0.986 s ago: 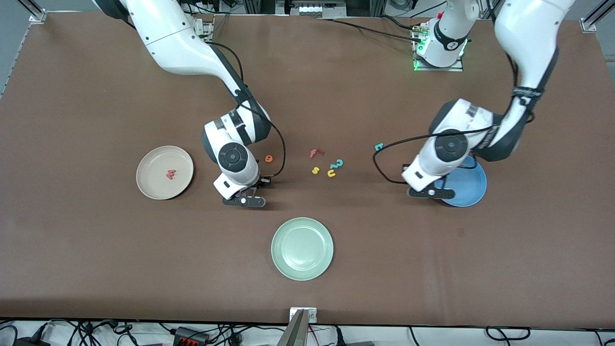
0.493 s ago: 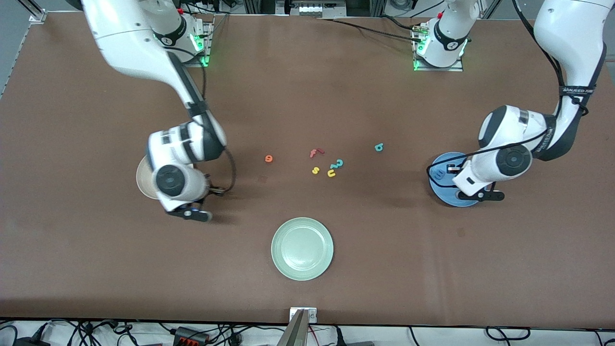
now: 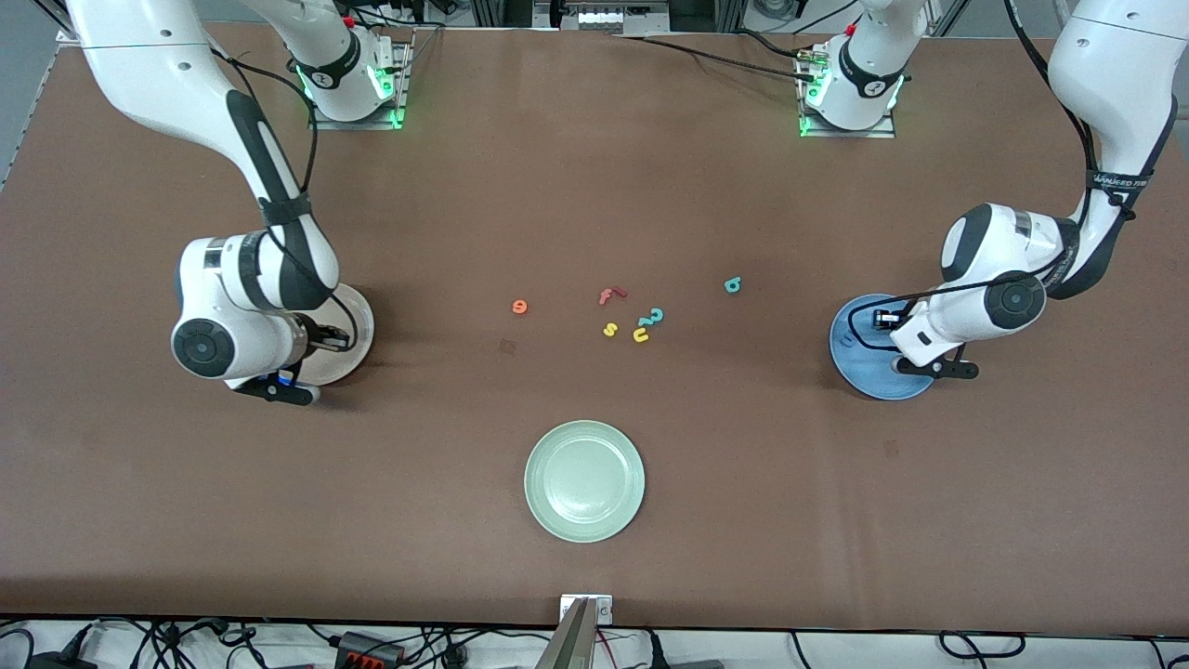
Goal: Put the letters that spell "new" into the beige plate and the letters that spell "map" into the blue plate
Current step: 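Put yellow letter on blue plate while the right gripper puts u on beige, then grasp cyan q with the left gripper while the right gripper grasps orange e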
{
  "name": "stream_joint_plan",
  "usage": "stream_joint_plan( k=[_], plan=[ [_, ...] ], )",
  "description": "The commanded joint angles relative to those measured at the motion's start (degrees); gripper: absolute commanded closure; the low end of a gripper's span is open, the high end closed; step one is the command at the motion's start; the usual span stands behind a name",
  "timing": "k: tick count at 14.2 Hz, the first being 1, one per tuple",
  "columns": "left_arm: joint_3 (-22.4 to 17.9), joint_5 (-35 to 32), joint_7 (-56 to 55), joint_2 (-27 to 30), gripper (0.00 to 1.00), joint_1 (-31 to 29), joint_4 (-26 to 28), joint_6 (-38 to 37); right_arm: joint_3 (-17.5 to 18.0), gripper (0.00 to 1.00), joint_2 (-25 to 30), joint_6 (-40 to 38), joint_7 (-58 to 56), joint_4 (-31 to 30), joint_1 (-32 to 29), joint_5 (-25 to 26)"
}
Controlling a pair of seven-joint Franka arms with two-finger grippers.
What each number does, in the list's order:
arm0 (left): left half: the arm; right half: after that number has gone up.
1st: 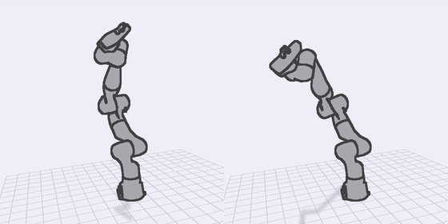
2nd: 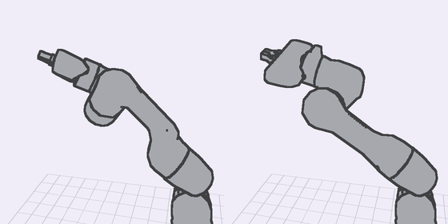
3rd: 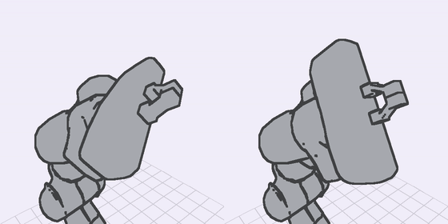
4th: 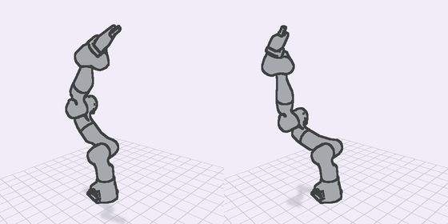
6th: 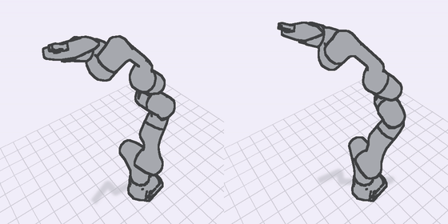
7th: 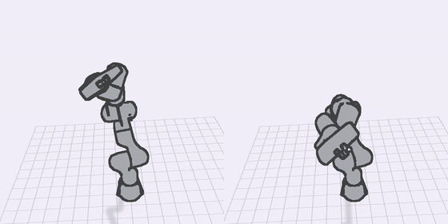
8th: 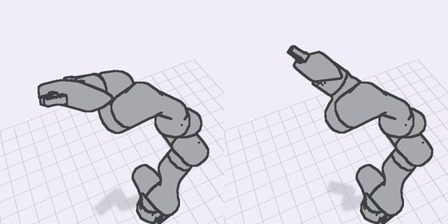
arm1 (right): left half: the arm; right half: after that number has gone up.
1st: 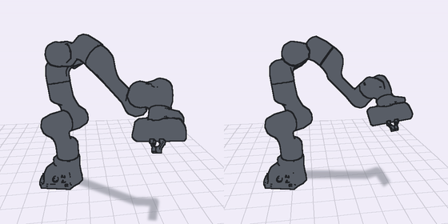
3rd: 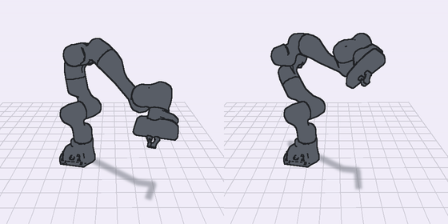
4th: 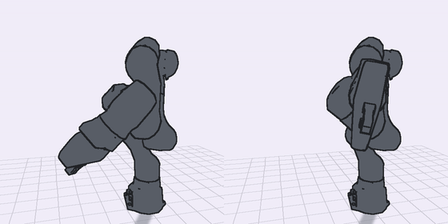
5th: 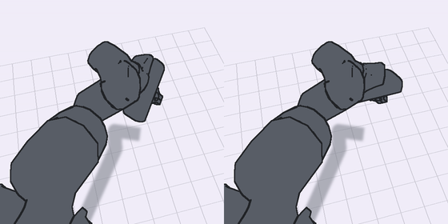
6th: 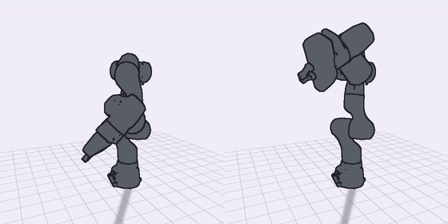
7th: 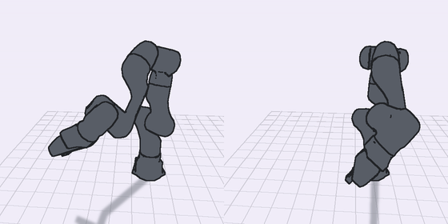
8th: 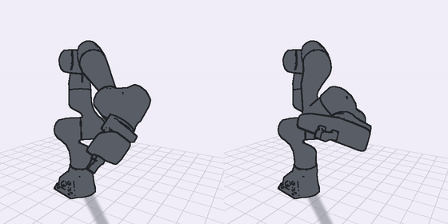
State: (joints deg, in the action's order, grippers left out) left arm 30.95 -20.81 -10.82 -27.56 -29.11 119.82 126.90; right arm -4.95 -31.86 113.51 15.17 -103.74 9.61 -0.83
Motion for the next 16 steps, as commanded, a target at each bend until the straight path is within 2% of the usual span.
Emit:
stream_joint_plan(
  k=[1,4,6,7,8,9,11,13,16],
  plan=[
    [7.69,-1.17,-1.73,1.81,0.00,-0.85,-1.60,-7.34,1.00,0.85,3.64,1.01,-4.70,-5.06,-3.37,0.39],
    [17.26,-0.99,-15.32,2.16,0.00,-0.86,-1.61,-10.97,1.00,0.84,3.03,2.58,-5.15,-5.59,-4.34,0.39],
    [22.46,-1.07,-19.32,2.07,0.00,-0.59,0.49,-10.28,1.00,0.80,2.33,4.17,-5.15,-5.42,-4.43,0.39],
    [24.14,-1.34,-19.50,1.90,0.00,-0.42,1.37,-9.23,1.00,0.72,2.15,4.87,-5.32,-5.33,-4.51,0.39],
    [25.29,-1.60,-18.89,1.72,0.00,-0.16,2.17,-7.65,1.00,0.41,1.98,5.40,-5.32,-5.33,-4.51,0.39],
    [25.56,-1.78,-16.88,1.46,0.00,1.33,2.78,-5.98,1.00,0.00,1.98,5.93,-5.41,-4.81,-4.69,0.39],
    [25.47,-3.43,-11.09,0.93,0.00,5.11,4.54,-2.99,1.08,0.00,2.15,5.32,-5.24,-2.88,-4.08,0.39],
    [25.39,-11.67,-3.37,-2.38,0.00,6.61,5.16,-2.54,1.79,0.00,3.03,5.32,-4.71,-2.43,-2.07,0.31],
    [25.39,-18.81,0.00,-5.22,0.00,7.57,5.51,-0.34,3.01,0.00,3.38,6.72,-5.06,-1.56,2.50,-0.83]
  ],
)
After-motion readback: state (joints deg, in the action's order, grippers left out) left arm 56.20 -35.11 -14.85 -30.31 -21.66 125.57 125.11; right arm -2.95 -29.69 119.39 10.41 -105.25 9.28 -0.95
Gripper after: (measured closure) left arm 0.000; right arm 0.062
